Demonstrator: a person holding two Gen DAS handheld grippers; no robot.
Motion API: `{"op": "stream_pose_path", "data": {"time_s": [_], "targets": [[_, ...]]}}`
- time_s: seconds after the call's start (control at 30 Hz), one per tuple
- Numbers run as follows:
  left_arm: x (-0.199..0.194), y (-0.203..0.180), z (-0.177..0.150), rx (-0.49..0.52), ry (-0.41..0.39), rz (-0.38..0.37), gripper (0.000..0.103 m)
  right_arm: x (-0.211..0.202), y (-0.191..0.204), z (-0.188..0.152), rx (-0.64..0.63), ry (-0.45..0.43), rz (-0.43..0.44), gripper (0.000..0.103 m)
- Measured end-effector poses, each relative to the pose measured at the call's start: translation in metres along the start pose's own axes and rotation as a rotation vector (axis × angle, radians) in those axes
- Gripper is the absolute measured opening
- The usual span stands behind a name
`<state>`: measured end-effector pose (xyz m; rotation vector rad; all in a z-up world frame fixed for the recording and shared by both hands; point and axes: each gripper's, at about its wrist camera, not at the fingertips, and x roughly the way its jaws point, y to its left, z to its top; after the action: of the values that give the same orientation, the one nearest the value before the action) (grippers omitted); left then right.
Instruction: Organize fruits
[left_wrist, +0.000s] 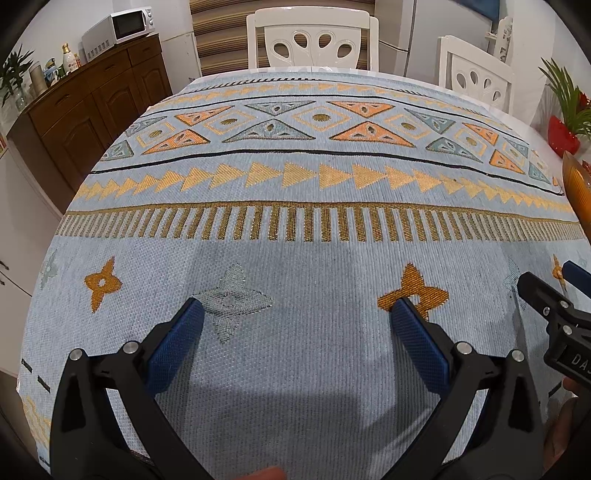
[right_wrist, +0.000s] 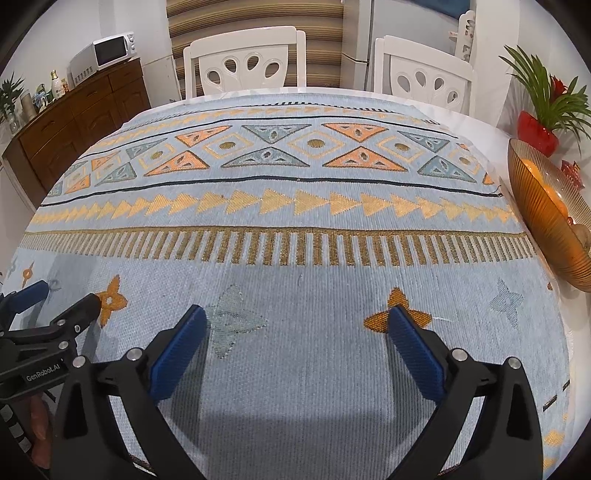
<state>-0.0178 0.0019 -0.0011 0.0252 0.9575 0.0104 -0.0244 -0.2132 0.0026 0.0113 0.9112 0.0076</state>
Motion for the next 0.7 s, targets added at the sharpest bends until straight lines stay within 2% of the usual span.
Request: {"op": "stream_pose_path", "data": {"time_s": [0.7], "targets": [[0.0000, -0.0003, 0.0003, 0.000, 0.000, 0.000, 0.100, 0.0048, -0.0022, -0.0001, 0.016, 0.028, 0.012, 0.098]]}}
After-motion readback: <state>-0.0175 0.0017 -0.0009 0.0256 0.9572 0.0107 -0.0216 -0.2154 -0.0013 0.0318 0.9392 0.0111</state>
